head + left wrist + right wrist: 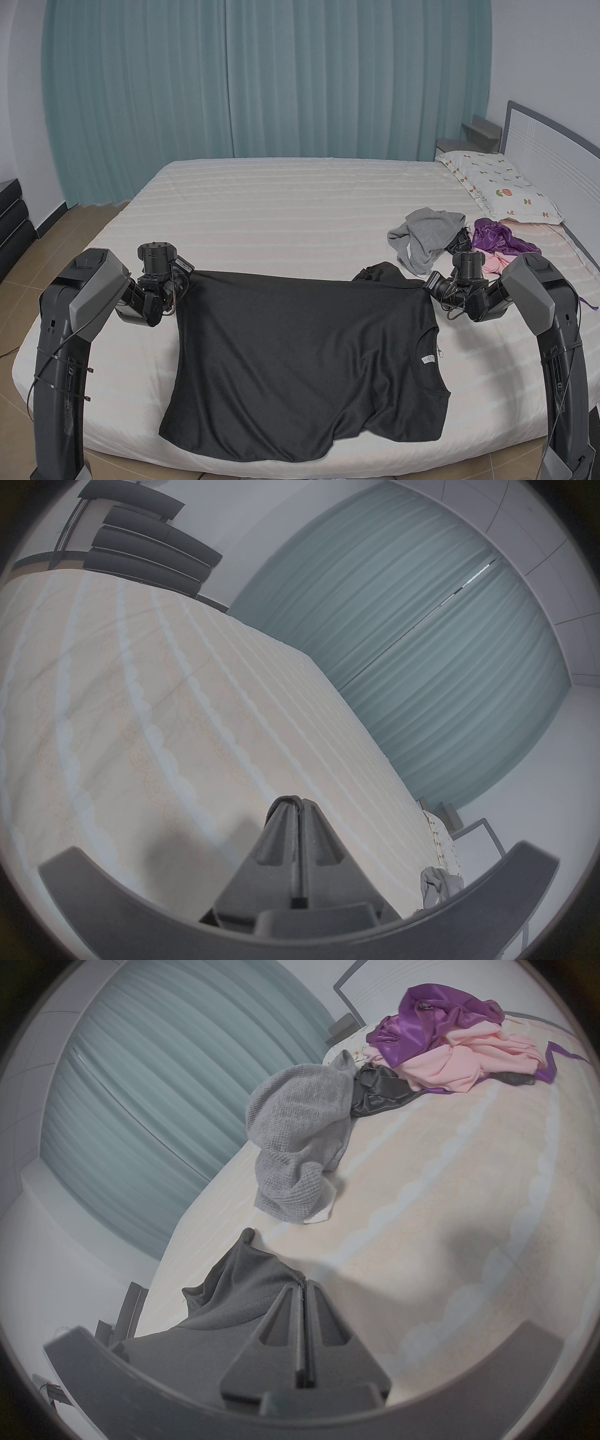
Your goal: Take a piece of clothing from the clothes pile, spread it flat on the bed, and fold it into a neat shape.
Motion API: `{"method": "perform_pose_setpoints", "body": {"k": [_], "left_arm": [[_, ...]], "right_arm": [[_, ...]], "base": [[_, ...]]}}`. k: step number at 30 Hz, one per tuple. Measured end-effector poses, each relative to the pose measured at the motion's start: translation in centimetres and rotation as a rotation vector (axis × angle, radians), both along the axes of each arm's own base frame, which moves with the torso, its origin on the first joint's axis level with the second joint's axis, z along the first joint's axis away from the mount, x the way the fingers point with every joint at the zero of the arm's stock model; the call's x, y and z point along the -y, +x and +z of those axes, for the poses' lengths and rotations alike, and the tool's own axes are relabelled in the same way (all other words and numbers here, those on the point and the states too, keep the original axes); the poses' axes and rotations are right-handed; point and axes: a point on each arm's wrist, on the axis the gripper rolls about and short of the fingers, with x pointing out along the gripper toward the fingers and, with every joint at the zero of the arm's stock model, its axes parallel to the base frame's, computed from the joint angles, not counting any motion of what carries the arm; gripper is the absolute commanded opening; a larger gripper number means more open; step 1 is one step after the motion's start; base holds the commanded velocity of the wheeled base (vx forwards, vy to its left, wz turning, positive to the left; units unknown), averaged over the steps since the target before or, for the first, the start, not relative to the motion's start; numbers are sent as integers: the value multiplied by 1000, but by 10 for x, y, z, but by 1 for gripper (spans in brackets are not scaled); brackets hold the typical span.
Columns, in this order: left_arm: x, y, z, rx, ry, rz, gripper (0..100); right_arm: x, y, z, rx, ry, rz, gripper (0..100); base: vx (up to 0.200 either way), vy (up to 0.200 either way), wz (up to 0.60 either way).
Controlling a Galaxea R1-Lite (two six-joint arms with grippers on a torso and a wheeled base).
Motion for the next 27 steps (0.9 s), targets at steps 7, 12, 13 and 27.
{"method": "perform_pose_setpoints", "body": {"k": [7,12,13,27], "left_arm": [[-1,0,0,2,-1,2,0],[-1,0,-1,-1,0,2,0],[-1,0,-1,-2,0,2,0],[-1,-1,-3,-13,0,1,0]], "right_arm": [[-1,-5,-4,-25,-2,4,0],[-11,-6,-3,-20,0,33,100],[-13,-5,-3,-18,1,39,100],[-32,9,4,35,20,118,0]], "base": [[0,0,0],[0,0,0],[0,0,0],[0,0,0]]}}
